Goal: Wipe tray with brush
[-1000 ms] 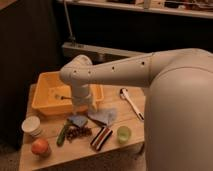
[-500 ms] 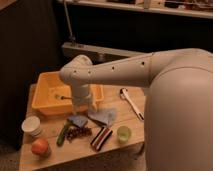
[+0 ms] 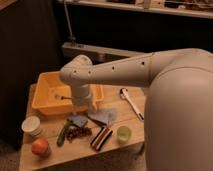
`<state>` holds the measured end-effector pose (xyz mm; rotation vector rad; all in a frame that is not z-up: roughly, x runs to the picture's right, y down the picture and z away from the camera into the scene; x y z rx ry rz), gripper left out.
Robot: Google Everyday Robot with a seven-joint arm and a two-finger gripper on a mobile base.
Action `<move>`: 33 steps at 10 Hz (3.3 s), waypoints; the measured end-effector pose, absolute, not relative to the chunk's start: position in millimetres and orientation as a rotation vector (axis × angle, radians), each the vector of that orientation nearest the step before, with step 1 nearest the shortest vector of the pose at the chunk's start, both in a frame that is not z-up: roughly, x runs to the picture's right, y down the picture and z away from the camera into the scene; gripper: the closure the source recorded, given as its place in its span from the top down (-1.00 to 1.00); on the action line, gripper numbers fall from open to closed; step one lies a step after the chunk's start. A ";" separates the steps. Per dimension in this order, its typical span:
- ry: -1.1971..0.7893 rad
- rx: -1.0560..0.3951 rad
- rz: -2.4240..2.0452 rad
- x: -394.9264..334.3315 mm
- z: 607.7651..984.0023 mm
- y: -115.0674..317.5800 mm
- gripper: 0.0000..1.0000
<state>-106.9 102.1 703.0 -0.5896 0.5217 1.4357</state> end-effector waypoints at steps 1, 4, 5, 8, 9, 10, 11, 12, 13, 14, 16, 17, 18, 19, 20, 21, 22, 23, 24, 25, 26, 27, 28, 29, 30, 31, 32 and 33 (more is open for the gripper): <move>0.522 -0.590 1.436 -106.9 703.0 102.1 0.30; 0.522 -0.590 1.436 -106.9 703.0 102.1 0.30; 0.522 -0.590 1.436 -106.9 703.0 102.1 0.30; 0.501 -0.577 1.445 -101.2 703.2 99.3 0.30; 0.489 -0.562 1.447 -92.6 704.4 96.1 0.30; 0.464 -0.536 1.448 -75.5 710.4 85.9 0.30; 0.433 -0.515 1.439 -58.7 717.6 73.3 0.30; 0.415 -0.498 1.432 -42.2 725.0 61.6 0.30; 0.397 -0.478 1.425 -21.1 734.0 46.7 0.30; 0.375 -0.460 1.417 3.7 744.5 29.0 0.30; 0.358 -0.431 1.413 48.3 761.8 3.4 0.30; 0.350 -0.416 1.409 74.3 773.0 -11.5 0.30; 0.341 -0.404 1.399 98.5 783.1 -23.1 0.30; 0.339 -0.395 1.398 115.5 787.8 -29.1 0.30; 0.343 -0.391 1.394 129.5 792.0 -32.4 0.30; 0.339 -0.393 1.392 128.8 792.3 -33.3 0.30; 0.337 -0.396 1.389 125.7 793.4 -32.8 0.30; 0.336 -0.399 1.392 125.3 793.0 -32.8 0.30; 0.337 -0.397 1.393 127.0 793.2 -32.4 0.30; 0.337 -0.391 1.386 127.4 794.3 -32.0 0.30; 0.316 -0.366 1.354 130.1 799.3 -31.0 0.30; 0.277 -0.347 1.315 143.1 809.0 -26.6 0.30; 0.240 -0.345 1.296 155.8 818.3 -21.7 0.30; 0.212 -0.346 1.278 160.7 824.3 -19.8 0.30; 0.185 -0.379 1.261 162.1 829.1 -21.0 0.30; 0.187 -0.406 1.249 171.6 832.6 -24.0 0.30; 0.200 -0.426 1.246 178.7 835.3 -24.0 0.30; 0.233 -0.448 1.226 183.3 841.2 -18.7 0.30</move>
